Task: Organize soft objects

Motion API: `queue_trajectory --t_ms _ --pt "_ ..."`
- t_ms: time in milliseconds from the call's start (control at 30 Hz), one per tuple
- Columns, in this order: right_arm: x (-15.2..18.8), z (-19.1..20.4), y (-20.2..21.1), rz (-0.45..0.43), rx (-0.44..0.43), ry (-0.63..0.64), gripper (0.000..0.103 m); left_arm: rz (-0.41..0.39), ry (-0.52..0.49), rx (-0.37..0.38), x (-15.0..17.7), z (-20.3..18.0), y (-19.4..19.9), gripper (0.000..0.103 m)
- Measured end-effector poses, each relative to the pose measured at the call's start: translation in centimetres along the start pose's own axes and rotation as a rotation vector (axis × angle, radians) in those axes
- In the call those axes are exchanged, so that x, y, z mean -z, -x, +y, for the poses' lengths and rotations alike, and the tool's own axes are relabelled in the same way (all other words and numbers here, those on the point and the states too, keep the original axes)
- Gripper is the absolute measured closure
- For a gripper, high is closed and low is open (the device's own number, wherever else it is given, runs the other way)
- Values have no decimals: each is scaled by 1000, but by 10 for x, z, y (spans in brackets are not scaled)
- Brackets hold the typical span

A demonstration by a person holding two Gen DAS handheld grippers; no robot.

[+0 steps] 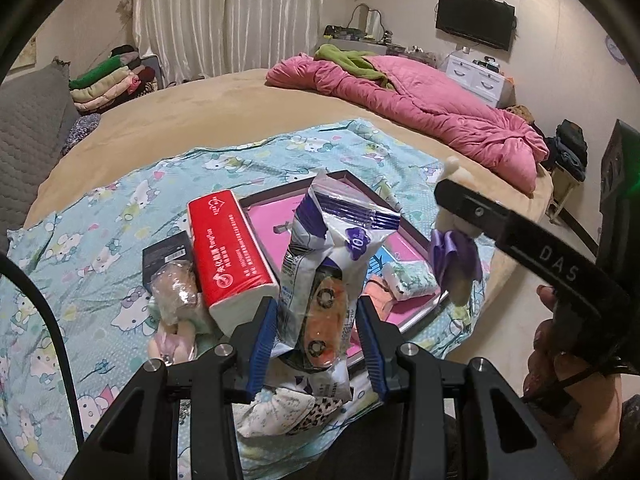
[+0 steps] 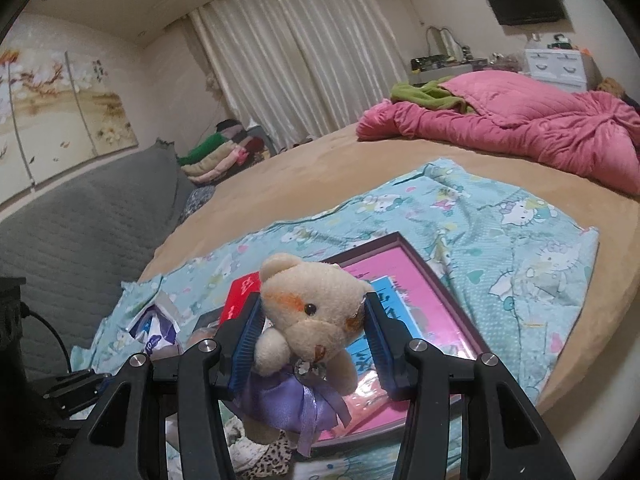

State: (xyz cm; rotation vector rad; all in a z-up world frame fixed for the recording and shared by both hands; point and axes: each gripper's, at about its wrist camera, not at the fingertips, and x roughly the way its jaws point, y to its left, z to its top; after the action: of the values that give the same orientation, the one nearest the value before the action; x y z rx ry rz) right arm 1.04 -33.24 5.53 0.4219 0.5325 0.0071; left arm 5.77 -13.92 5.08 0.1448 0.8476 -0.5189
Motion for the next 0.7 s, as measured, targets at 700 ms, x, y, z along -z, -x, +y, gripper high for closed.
queue_trajectory --t_ms 700 --pt "-53 -50 -56 162 89 -188 52 132 42 50 -33 -10 -81 62"
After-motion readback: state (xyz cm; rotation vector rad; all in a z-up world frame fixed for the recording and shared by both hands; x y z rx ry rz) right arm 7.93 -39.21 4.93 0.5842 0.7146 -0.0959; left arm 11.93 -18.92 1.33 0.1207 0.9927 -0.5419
